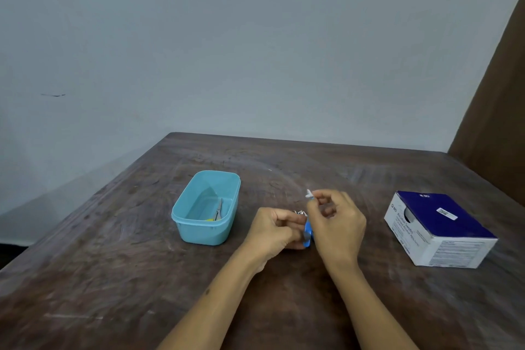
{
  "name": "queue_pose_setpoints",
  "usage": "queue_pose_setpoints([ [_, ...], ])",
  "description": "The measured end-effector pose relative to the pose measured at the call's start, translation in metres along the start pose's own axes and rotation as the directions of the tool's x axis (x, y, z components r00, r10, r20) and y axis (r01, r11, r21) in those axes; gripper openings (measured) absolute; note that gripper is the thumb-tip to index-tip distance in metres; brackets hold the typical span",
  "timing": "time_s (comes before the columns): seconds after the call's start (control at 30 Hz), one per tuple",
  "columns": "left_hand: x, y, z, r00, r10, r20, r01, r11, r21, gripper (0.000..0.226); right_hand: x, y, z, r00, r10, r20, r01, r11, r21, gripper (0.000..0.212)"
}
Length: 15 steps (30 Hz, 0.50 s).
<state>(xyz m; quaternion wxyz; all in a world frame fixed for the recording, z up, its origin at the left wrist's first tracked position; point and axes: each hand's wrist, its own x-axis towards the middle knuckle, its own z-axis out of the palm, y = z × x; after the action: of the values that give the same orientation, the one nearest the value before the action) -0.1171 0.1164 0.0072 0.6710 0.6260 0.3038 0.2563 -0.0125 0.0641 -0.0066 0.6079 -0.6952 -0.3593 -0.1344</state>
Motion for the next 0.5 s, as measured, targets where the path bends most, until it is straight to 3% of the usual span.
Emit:
queue_pose_setpoints([
  [0.1,0.0025,0.0003,-0.0021,0.998,0.027,-0.061,-0.029,0.999,-0.042,0.026,-0.0033,-0.0023,0.0019,0.999,-0.005,0.049,0.006,1.0,-0.008,0.01],
  [0.27,0.0009,0.0015,-0.0012,1.0,0.0,-0.014,-0.001,0.999,-0.038,0.023,-0.0008,0.0009,0.0012,1.0,-0.008,0.006,0.008,1.0,0.009,0.012],
  [0.5,0.0019,0.0007,-0.0034,1.0,0.0,-0.031,-0.001,1.0,-0.024,0.025,-0.0029,-0.0009,0.0025,0.998,-0.013,0.054,0.013,1.0,0.003,0.01],
])
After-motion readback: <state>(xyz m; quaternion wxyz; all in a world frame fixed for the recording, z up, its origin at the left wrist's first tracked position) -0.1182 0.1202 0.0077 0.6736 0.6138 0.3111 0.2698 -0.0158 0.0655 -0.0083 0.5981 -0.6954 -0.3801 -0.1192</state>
